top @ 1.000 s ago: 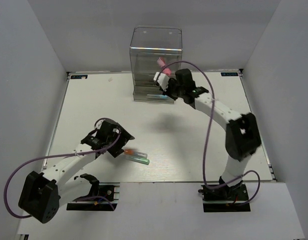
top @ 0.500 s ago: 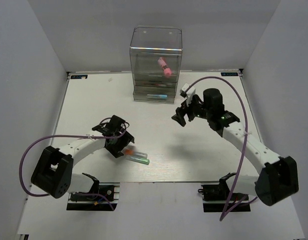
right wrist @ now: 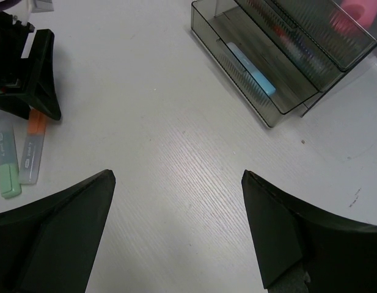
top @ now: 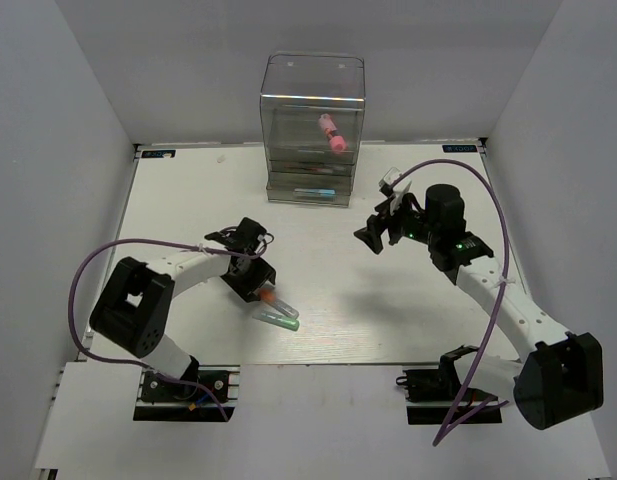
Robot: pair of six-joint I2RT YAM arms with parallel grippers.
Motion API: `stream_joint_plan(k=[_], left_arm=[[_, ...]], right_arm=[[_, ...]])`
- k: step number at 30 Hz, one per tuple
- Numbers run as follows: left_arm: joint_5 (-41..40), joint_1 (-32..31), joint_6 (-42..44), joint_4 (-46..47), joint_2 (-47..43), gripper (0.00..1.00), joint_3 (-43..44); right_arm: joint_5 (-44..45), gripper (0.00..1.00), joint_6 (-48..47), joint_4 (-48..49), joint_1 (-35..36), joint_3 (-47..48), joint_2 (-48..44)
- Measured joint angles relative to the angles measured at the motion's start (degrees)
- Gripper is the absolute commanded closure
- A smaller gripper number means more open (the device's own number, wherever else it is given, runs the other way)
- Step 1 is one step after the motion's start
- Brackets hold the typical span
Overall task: Sort the stationery into containers
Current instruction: Grab a piece of stationery with the left arm
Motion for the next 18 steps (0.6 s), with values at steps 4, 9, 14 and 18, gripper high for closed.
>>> stream_joint_plan(k=[4,9,14,18], left_arm=[[0.37,-0.63,0.09,-0.52,3.08,0.57,2.6],[1.01,-1.38,1.51,-1.18,5.35,0.72,4.81],[1.16,-1.6,2.64,-1.44,6.4,0.77,6.12],[1.07,-1.55,3.15,-1.14,7.21,0.81,8.26]], right_arm=[[-0.28,0.1,0.0,0.9,-0.79,-1.33,-1.44],[-0.68,0.1,0.13,1.62,-1.46,-1.57,-1.77],[-1.31,0.1,0.2,2.05,-1.97,-2.29,-1.79],[-1.49,0.1,0.22,2.29,-2.16,-2.67,-1.79]])
